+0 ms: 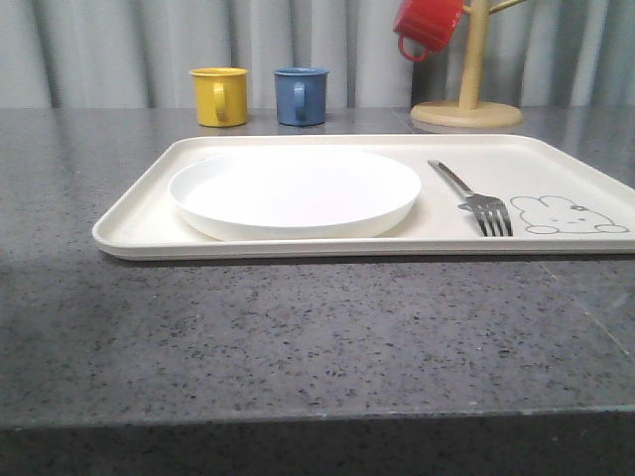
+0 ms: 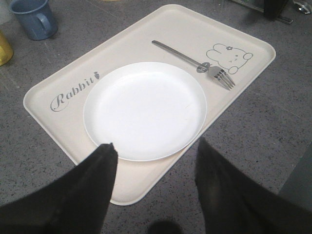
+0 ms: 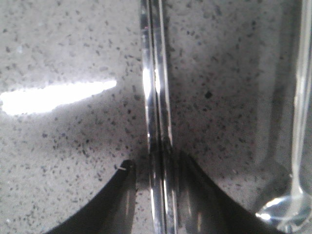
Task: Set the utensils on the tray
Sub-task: 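Grasp the silver chopsticks with the right gripper and lay them beside the fork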
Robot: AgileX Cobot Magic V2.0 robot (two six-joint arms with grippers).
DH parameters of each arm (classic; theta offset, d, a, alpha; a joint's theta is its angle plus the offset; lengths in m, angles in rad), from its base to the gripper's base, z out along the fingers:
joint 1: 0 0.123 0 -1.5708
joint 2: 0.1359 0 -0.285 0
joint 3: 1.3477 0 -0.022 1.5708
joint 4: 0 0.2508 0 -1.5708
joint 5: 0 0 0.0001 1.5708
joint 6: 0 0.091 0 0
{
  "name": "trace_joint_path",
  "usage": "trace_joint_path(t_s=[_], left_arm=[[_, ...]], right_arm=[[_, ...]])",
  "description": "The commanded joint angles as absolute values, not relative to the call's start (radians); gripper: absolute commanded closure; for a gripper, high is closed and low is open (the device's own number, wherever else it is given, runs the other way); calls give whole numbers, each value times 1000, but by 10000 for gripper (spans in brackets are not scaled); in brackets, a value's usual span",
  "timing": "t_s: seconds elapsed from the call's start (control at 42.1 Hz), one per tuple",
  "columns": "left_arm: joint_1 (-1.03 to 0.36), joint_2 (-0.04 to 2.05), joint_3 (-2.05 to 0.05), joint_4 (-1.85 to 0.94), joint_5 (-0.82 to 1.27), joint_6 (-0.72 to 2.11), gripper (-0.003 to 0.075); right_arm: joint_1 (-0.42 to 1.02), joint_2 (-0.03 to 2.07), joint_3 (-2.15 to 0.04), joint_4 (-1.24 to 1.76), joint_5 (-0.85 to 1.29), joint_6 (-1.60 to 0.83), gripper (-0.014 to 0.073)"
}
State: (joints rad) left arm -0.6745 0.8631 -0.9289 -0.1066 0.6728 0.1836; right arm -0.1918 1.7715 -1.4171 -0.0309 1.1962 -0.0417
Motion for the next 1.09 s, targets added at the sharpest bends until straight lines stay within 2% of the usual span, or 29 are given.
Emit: trace_joint_path(t_s=[0.0, 0.19, 0.261, 0.499, 0.641, 0.855, 1.068], left_arm=[[-684, 859, -957, -113, 597, 174, 352], [-684, 859, -957, -113, 597, 174, 352], [-684, 859, -957, -113, 597, 174, 352], [-684, 859, -957, -113, 597, 174, 352], [-684, 859, -957, -113, 597, 174, 352], [-684, 859, -957, -113, 597, 174, 352], [-684, 859, -957, -113, 597, 174, 352]], right_arm=[[-199, 1738, -1438, -28, 1190, -57, 350], [-199, 1739, -1438, -21, 1191, -64, 529], [-199, 1739, -1438, -21, 1191, -64, 559], [-164, 1725, -1480, 48, 1257, -74, 557], [-50, 1703, -1548, 80, 1340, -75, 557], [115, 1704, -1593, 182, 1337, 0, 557], [185, 1756, -1593, 184, 1325, 142, 554]])
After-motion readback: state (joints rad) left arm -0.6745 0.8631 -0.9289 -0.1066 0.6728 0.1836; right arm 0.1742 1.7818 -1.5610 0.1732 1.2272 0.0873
